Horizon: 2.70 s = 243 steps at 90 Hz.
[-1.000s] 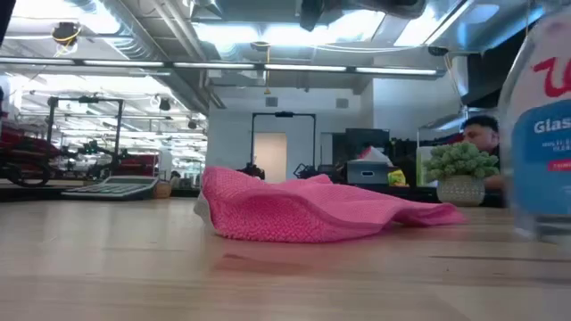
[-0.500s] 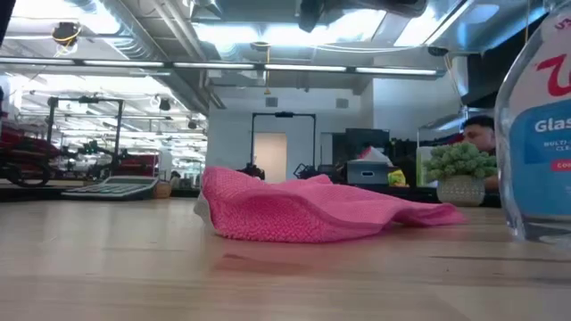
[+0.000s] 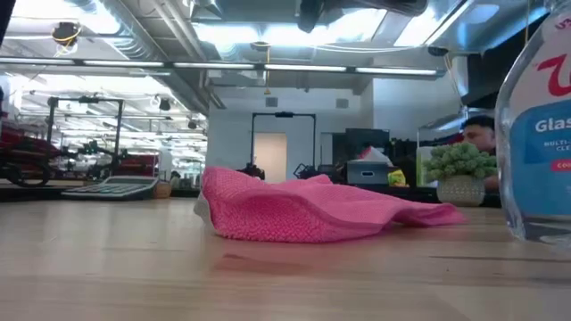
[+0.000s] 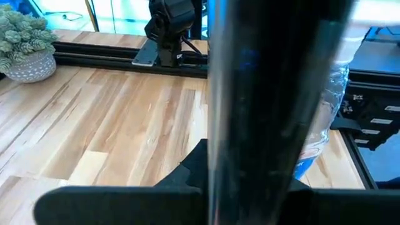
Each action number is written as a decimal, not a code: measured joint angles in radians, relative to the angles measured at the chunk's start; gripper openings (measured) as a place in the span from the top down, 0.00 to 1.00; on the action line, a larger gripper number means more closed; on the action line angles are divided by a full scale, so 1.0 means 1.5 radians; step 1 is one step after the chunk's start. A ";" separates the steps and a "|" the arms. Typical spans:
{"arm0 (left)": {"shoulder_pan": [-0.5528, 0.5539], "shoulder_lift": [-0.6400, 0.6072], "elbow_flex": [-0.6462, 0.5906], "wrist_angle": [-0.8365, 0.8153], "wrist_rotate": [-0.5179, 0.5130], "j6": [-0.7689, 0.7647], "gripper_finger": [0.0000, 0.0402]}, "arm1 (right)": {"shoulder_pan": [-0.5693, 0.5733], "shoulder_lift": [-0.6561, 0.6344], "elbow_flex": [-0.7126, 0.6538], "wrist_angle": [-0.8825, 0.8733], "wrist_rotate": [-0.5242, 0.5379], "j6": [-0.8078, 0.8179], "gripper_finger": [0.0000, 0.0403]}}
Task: Apply microfiber cloth
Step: Spray the black cellphone with the spray bottle
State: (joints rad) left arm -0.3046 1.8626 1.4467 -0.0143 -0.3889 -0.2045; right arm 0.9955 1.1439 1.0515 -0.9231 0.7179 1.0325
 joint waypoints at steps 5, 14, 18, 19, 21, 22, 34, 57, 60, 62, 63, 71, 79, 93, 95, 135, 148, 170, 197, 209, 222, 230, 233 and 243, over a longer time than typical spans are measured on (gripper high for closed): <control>0.002 0.000 0.000 0.000 0.000 -0.002 0.95 | 0.000 0.000 0.000 0.006 0.000 -0.013 0.09; 0.004 0.000 0.000 0.000 0.000 -0.006 0.95 | 0.000 -0.001 0.000 0.003 0.032 -0.018 0.09; 0.004 0.000 0.000 0.000 0.000 -0.007 0.95 | 0.000 -0.001 0.000 0.001 0.046 -0.018 0.09; 0.004 0.000 0.000 0.000 0.000 -0.007 0.95 | 0.000 -0.001 0.000 0.000 0.049 -0.018 0.09; 0.004 0.000 0.000 0.000 0.000 -0.007 0.95 | 0.000 -0.001 0.000 -0.001 0.056 -0.019 0.09; 0.004 0.000 0.000 0.000 0.000 -0.007 0.95 | 0.000 -0.001 0.000 -0.001 0.058 -0.019 0.09; 0.004 0.000 0.000 0.000 0.000 -0.006 0.95 | 0.000 -0.001 0.000 -0.002 0.061 -0.019 0.09; 0.004 0.000 0.000 0.000 0.000 -0.006 0.95 | -0.001 -0.001 0.000 -0.005 0.037 0.007 0.09; 0.004 0.000 0.000 0.000 0.000 -0.006 0.95 | -0.001 -0.001 0.000 -0.005 0.033 0.012 0.08; 0.004 0.000 0.000 0.000 0.000 -0.006 0.95 | -0.001 -0.001 0.000 -0.005 0.032 0.014 0.08; 0.004 0.000 0.000 0.000 0.000 -0.006 0.95 | -0.001 -0.001 0.000 -0.005 0.032 0.016 0.07; 0.004 0.000 0.000 0.000 0.000 -0.006 0.95 | -0.001 -0.001 0.000 -0.005 0.026 0.025 0.02; 0.004 0.000 0.000 0.000 0.000 -0.006 0.95 | -0.001 -0.001 0.000 -0.005 0.022 0.025 0.02; 0.004 0.000 0.000 0.000 0.000 -0.009 0.95 | 0.000 -0.001 0.000 -0.004 -0.002 0.021 0.02; 0.004 0.000 0.000 0.000 0.000 -0.010 0.95 | 0.000 -0.001 0.000 -0.003 -0.009 0.024 0.02; 0.004 0.000 0.000 0.004 0.000 -0.023 0.95 | 0.222 0.060 0.000 -0.007 0.317 0.085 0.01; 0.007 0.000 0.000 0.006 0.003 -0.037 0.95 | 0.224 0.097 0.000 -0.050 0.379 0.138 0.01; 0.013 0.000 0.000 0.007 0.007 -0.054 0.95 | 0.172 0.114 0.000 -0.039 0.324 0.146 0.01; 0.020 0.000 0.000 0.008 0.008 -0.051 0.95 | 0.132 0.123 0.000 0.025 0.305 0.056 0.01; 0.020 0.000 0.000 0.009 0.008 -0.039 0.95 | 0.092 0.123 0.000 0.025 0.270 0.014 0.01; 0.020 0.000 0.000 0.010 0.008 -0.030 0.95 | 0.067 0.123 0.000 0.053 0.241 -0.033 0.01; 0.020 0.000 0.000 0.013 0.008 -0.020 0.95 | 0.068 0.123 0.000 0.087 0.242 -0.073 0.01; 0.020 0.000 0.000 0.016 0.008 -0.018 0.95 | 0.063 0.123 0.000 0.095 0.241 -0.084 0.01; 0.020 0.000 0.000 0.019 0.016 -0.016 0.95 | 0.039 0.122 -0.005 0.108 0.238 -0.099 0.01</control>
State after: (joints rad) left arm -0.2749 1.8626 1.4467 0.0142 -0.3651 -0.2279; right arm 1.0547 1.3273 1.0435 -0.7608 1.0742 0.8844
